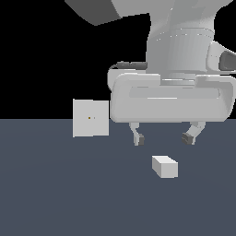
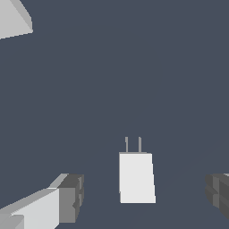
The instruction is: Plug the charger into the wall socket.
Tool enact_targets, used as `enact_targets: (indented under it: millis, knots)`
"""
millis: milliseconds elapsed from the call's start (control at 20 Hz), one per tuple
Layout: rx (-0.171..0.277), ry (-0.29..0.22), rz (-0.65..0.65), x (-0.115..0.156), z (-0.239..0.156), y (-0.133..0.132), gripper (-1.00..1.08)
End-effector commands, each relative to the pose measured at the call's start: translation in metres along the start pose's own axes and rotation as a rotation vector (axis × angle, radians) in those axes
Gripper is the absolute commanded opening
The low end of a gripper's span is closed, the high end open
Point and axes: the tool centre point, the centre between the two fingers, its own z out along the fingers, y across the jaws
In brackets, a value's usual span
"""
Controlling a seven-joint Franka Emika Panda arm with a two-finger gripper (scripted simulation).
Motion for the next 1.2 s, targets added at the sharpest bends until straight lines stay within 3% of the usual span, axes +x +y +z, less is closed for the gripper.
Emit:
enact_targets:
  millis: [0,750,800,1150]
  knots:
    - [0.000,-0.001,0.000,-0.002,0.004,0.000,1.00]
    - [0.001,0.001,-0.001,-0.013,0.047,0.000,1.00]
    - [0.001,0.001,-0.001,-0.013,0.047,0.000,-1.00]
    - [0.001,0.001,-0.001,-0.013,0.047,0.000,-1.00]
